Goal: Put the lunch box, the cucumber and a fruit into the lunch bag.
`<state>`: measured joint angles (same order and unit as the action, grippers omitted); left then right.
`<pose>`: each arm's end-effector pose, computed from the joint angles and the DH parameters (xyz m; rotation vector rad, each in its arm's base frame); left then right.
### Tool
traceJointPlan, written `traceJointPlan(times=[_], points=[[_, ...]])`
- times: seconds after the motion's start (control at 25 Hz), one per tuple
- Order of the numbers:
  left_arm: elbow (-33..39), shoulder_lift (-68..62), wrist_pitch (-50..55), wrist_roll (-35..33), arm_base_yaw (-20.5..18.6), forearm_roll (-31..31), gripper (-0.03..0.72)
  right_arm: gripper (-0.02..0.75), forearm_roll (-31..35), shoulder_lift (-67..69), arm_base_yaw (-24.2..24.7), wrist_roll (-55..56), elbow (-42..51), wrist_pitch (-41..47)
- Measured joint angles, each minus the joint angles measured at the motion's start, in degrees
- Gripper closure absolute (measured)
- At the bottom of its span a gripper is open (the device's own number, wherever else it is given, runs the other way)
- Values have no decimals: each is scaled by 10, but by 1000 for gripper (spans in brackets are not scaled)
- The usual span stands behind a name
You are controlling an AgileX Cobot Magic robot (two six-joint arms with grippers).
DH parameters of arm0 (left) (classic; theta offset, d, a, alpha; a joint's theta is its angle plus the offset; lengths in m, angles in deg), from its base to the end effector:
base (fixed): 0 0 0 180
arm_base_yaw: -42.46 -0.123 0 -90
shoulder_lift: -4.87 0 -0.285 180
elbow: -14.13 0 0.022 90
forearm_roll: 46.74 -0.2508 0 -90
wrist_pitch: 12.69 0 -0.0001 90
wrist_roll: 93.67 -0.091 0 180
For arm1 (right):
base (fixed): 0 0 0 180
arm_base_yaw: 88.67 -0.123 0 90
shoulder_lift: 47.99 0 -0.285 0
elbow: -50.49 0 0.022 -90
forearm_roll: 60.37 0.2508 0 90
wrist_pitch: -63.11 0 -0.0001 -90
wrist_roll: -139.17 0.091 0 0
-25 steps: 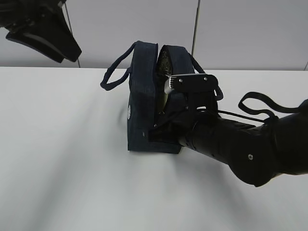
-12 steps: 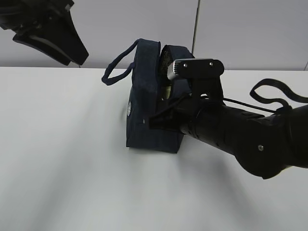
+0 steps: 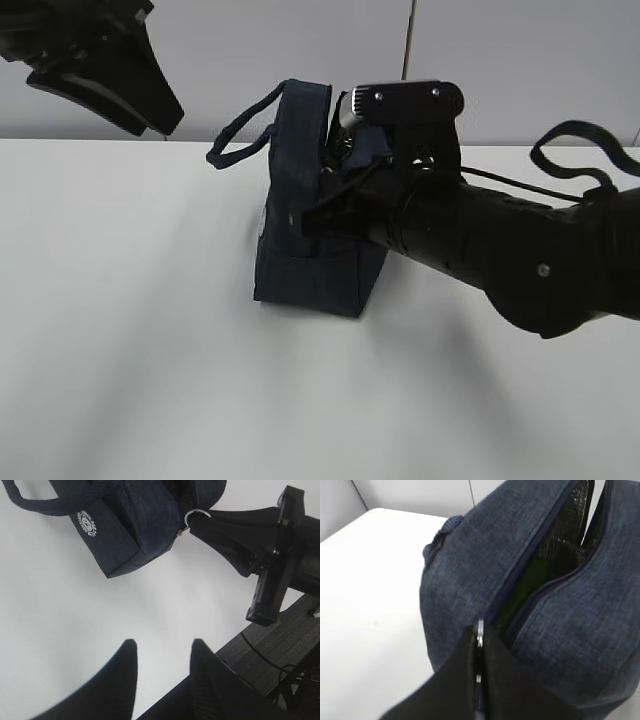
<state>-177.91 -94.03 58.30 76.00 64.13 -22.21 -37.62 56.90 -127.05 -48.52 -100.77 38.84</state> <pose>0.2908 -0.1540 0.3637 0.6724 2.6480 -0.6490 0.2863 0.2083 0.2089 -0.3210 1.9327 0.4438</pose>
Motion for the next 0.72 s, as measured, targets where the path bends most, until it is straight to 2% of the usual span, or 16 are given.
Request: traceJointPlan(times=[0.2, 0.36, 0.52, 0.72], points=[[0, 0, 0, 0, 5, -1, 449, 738, 11, -4, 0, -27, -15, 0], [3, 0, 0, 0, 29, -6, 449, 738, 39, -4, 0, -68, -32, 0], [33, 1, 0, 0, 46, -15, 449, 738, 74, -4, 0, -118, -44, 0], [81, 1, -6, -10, 53, -18, 442, 738, 85, -4, 0, -135, -48, 0]])
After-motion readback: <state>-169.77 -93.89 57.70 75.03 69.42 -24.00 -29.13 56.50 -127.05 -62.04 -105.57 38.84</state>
